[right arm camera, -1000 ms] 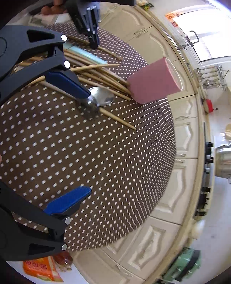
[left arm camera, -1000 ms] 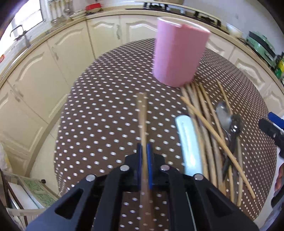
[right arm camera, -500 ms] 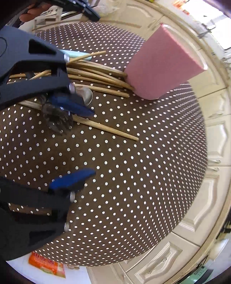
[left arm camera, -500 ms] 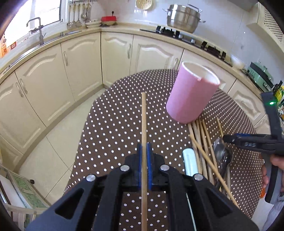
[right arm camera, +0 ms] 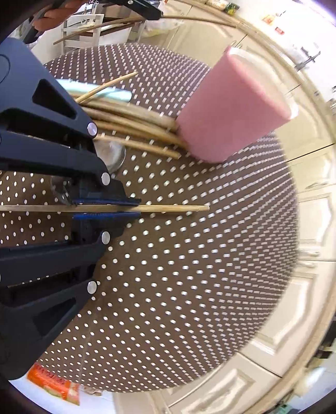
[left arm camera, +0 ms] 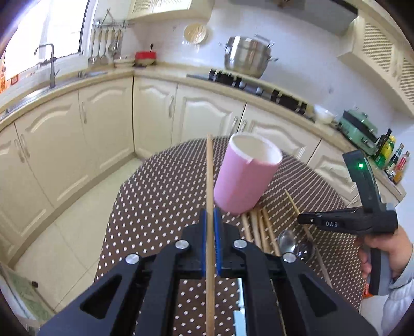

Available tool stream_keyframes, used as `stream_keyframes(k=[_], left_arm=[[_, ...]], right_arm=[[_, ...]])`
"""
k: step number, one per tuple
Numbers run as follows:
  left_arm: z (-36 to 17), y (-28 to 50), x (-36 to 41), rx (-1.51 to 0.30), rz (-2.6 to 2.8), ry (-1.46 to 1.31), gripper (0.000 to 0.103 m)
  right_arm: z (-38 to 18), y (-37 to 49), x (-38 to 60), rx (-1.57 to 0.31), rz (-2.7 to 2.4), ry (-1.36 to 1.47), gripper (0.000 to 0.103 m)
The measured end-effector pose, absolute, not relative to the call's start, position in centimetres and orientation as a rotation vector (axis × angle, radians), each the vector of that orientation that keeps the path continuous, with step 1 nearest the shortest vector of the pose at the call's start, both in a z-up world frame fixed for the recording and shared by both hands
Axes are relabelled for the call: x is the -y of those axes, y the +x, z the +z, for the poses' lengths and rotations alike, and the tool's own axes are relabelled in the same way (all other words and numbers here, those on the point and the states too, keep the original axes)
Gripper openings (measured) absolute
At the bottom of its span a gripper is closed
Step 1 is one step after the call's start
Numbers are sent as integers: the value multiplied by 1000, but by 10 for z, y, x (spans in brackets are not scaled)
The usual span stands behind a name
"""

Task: Organize utensils
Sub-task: 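Lift the chopstick with the left tool while the right tool grasps another chopstick, then carry both held chopsticks up over the pink cup with both tools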

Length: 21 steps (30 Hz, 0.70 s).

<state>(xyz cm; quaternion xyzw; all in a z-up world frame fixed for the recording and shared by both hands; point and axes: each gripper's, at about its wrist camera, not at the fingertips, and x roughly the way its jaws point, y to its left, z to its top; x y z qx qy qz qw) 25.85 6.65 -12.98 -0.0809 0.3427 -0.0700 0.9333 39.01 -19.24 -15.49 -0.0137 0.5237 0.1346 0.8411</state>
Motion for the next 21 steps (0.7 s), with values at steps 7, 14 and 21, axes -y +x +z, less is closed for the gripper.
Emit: stream_keyframes(k=[7, 14, 21], left_arm=[[-107, 254, -52, -593, -173, -177, 5], [-92, 253, -35, -512, -209, -179, 5], [-82, 255, -26, -493, -221, -177, 5]], right_arm=[[-89, 362, 184, -876, 325, -54, 6], [-53, 331, 199, -745, 403, -15, 6], [-62, 327, 199, -731, 428, 19, 6]])
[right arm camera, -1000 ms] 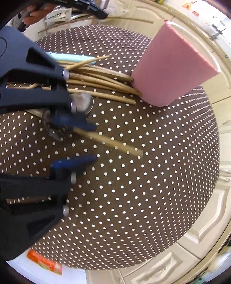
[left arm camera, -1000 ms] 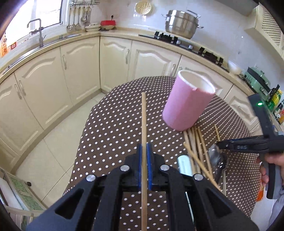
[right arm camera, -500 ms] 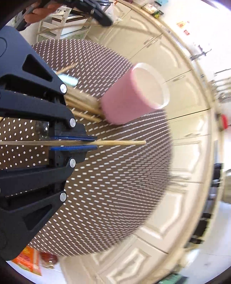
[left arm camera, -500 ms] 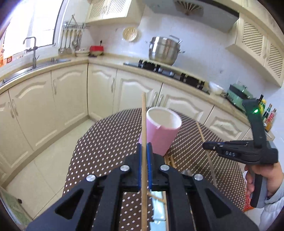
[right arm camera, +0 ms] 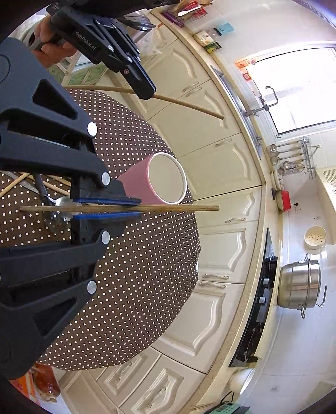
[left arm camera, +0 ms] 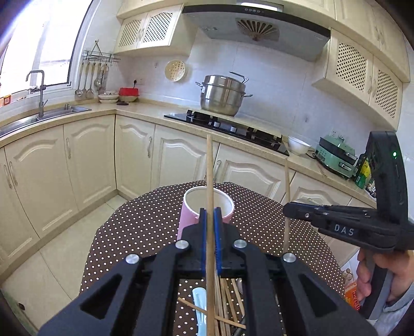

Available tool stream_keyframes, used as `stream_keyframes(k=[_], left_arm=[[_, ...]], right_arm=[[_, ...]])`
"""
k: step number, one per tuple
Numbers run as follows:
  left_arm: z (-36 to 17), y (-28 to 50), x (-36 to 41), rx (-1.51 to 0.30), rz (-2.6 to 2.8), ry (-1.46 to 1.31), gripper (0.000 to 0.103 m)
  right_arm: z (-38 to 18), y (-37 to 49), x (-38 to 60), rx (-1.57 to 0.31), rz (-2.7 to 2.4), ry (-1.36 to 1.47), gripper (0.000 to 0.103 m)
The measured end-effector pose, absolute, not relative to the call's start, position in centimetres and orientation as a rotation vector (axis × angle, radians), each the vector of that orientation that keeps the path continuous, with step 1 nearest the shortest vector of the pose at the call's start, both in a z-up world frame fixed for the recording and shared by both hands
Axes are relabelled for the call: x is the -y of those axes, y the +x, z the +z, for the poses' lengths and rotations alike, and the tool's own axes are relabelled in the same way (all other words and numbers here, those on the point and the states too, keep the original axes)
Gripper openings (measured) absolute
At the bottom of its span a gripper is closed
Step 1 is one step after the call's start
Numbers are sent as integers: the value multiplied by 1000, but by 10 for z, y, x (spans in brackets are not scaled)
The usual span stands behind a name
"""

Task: Organize utensils
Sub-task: 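Carry both held chopsticks up over the pink cup with both tools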

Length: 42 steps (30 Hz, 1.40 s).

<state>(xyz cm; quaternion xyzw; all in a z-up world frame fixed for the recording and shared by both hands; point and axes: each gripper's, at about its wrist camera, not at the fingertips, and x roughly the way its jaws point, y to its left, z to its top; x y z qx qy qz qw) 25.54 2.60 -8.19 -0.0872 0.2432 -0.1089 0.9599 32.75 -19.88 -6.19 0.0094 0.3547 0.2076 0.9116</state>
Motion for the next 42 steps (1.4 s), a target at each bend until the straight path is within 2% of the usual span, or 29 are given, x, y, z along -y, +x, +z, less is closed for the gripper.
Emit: stream_keyframes(k=[29, 37, 42], left_arm=[[-78, 259, -41, -471, -241, -254, 5], [-63, 269, -50, -363, -324, -332, 5], [-47, 277, -45, -226, -352, -349, 5]], right_arm=[[-60, 323, 214, -711, 434, 143, 6], [-17, 307, 202, -588, 473, 118, 6], [23, 304, 202, -468, 478, 124, 6]])
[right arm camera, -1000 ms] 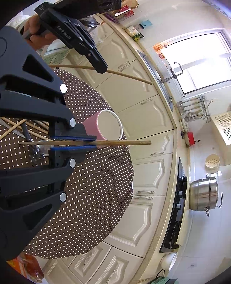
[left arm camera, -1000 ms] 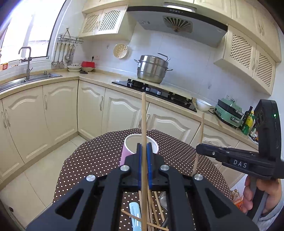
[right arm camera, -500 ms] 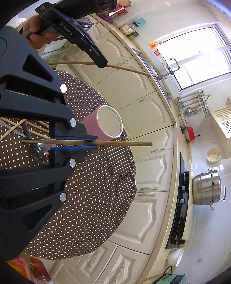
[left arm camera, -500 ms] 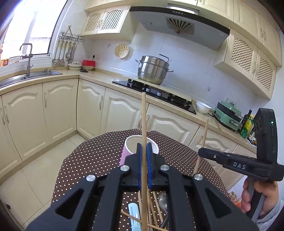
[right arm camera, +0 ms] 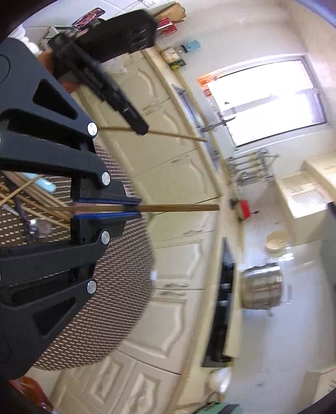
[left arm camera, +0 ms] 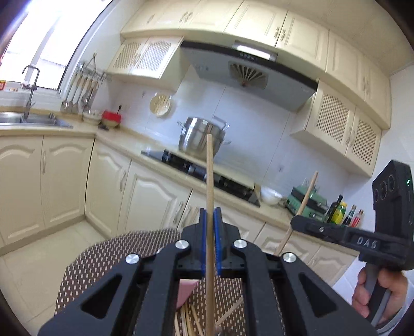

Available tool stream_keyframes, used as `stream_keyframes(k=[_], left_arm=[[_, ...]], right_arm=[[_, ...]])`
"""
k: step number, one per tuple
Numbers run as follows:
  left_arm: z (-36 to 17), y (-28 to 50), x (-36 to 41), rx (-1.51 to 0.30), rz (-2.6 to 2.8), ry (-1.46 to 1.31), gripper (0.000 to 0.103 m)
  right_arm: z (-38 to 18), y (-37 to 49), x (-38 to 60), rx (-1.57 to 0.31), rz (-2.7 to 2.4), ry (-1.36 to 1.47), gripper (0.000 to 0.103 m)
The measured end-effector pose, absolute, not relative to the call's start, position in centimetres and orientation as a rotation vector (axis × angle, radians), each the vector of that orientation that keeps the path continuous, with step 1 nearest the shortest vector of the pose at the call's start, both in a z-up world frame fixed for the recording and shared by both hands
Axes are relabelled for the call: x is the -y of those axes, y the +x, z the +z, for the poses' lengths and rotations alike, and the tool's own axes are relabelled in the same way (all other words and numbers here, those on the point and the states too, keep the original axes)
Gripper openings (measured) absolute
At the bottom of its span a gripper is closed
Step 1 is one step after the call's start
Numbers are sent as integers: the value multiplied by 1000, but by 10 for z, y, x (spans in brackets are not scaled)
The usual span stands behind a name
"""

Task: Organize utensils
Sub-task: 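Carry both held chopsticks up over the pink cup with both tools, then drop the chopsticks into the pink cup and open both tools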

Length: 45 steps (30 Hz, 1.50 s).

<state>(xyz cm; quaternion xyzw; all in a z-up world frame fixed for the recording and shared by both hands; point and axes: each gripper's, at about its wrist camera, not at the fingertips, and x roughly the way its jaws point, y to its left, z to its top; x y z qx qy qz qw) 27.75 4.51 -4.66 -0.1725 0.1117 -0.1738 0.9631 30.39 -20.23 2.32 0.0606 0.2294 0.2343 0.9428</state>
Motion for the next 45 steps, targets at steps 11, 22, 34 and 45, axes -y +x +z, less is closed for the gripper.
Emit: stream_keyframes(k=[11, 22, 34, 45], left_arm=[[-31, 323, -31, 30, -316, -344, 5], [-71, 374, -26, 54, -247, -309, 5], [-107, 374, -20, -75, -256, -181, 19], [-95, 356, -29, -133, -268, -189, 65]], right_arm=[[52, 345, 173, -353, 488, 92, 6], [-2, 387, 164, -454, 496, 93, 6], [-34, 391, 149, -485, 490, 91, 6], [-42, 386, 154, -493, 464, 130, 7]])
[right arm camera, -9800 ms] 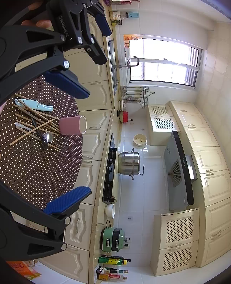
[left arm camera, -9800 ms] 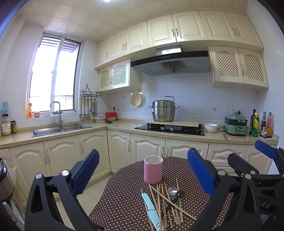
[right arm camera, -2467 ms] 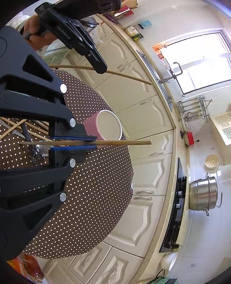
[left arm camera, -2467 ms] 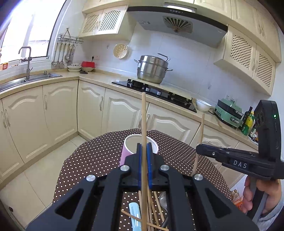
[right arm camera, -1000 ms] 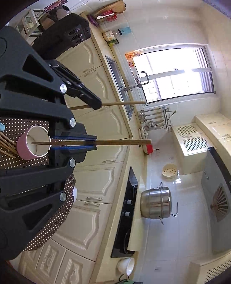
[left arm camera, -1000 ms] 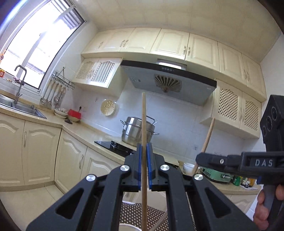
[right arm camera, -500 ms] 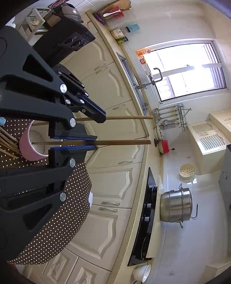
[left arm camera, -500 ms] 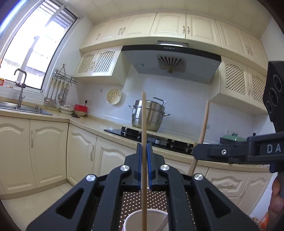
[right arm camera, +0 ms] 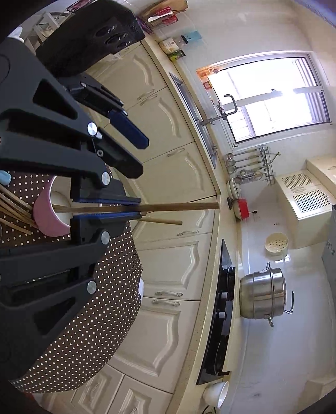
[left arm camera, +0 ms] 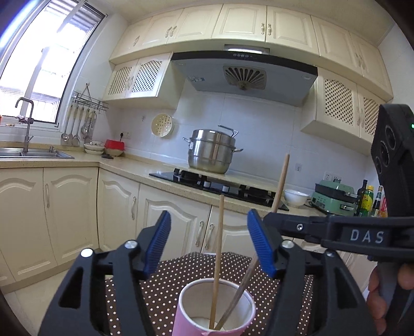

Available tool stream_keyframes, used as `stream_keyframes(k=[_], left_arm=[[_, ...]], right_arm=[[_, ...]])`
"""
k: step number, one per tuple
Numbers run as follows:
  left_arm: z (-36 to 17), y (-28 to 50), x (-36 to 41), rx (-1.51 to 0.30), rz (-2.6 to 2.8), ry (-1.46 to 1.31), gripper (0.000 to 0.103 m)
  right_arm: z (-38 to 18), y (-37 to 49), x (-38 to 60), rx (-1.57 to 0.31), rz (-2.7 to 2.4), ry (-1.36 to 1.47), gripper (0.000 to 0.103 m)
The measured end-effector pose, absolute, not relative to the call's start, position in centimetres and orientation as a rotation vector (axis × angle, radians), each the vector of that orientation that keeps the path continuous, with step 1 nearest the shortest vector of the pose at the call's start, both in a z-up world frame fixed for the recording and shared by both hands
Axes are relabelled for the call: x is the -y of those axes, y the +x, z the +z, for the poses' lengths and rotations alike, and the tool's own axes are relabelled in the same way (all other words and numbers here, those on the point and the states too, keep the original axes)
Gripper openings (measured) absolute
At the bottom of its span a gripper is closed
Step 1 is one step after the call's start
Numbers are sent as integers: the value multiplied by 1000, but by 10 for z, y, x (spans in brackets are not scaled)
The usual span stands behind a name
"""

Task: Organize utensils
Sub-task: 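Drop the chopsticks into the pink cup and open both tools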

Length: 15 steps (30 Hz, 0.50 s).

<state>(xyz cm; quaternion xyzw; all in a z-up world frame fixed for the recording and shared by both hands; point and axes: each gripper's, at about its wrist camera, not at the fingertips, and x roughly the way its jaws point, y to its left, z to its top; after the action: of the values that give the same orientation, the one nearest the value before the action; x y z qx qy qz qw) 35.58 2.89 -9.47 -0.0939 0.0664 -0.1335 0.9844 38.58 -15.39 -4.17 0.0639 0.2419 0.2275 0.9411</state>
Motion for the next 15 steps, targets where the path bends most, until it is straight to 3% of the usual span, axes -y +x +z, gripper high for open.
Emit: stream_keyframes(k=[3, 5, 6, 11, 15], left_arm=[[-92, 348, -30, -147, -257, -171, 69], [-89, 342, -32, -157, -246, -160, 73], [-88, 339, -33, -156, -245, -160, 74], [-81, 321, -43, -155, -227, -151, 76], [-75, 305, -51, -147, -231, -152, 78]], right_arm=[[-43, 383, 155, -499, 464, 142, 10], [-42, 380, 154, -495, 459, 147, 31], [-42, 377, 154, -483, 449, 150, 54], [-36, 366, 156, -476, 442, 168, 57], [-31, 355, 157, -469, 436, 187, 66]])
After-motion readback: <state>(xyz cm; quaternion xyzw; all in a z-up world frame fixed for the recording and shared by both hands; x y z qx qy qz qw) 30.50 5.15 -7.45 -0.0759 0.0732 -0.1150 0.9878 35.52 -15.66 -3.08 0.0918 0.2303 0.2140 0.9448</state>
